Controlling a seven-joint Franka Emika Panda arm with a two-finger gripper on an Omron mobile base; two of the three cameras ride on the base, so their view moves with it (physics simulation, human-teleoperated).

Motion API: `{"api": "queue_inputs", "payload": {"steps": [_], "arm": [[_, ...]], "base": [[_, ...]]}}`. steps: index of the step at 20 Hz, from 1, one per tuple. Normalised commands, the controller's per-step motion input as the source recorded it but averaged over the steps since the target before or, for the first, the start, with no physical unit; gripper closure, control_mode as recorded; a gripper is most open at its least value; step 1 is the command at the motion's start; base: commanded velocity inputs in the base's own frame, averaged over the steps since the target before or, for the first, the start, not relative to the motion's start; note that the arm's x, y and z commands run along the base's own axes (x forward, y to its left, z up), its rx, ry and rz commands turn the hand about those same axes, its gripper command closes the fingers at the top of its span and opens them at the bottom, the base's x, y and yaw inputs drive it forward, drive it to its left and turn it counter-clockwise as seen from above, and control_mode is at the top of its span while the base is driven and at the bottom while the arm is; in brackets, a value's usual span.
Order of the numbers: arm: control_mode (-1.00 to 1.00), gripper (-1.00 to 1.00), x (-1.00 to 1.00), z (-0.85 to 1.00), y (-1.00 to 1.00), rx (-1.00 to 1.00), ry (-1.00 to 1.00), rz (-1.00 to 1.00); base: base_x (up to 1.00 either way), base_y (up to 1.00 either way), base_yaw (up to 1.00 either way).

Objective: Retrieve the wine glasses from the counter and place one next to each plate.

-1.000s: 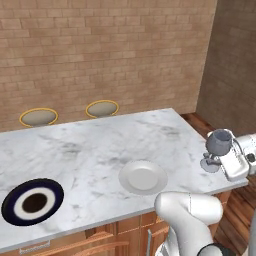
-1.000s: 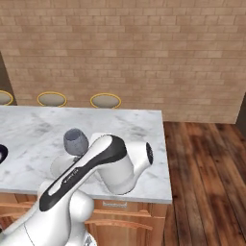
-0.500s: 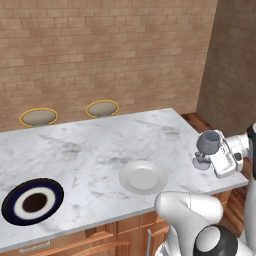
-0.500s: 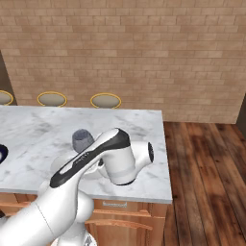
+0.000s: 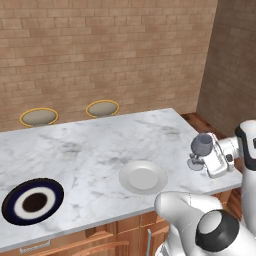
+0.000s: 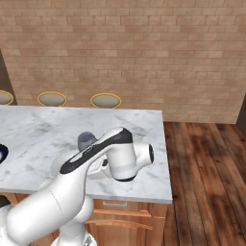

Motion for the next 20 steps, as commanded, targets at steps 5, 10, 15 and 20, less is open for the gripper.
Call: {"api": "queue_inputs", "payload": {"steps": [5,10,15,20], "arm": [[-1.0,1.0,0.25,-0.32,0.0,0.0,0.0,0.0],[-1.0,1.0,0.24,-0.41,0.0,0.0,0.01,0.0],[-1.0,1.0,0.25,-0.38,0.0,0.0,0.0,0.0],[-1.0,1.0,0.11,-0.35,0.0,0.0,0.0,0.0]], "base": [[0.0,0.0,0.0],[0.0,0.0,0.0],[0.0,0.0,0.0],[0.0,0.0,0.0]]}}
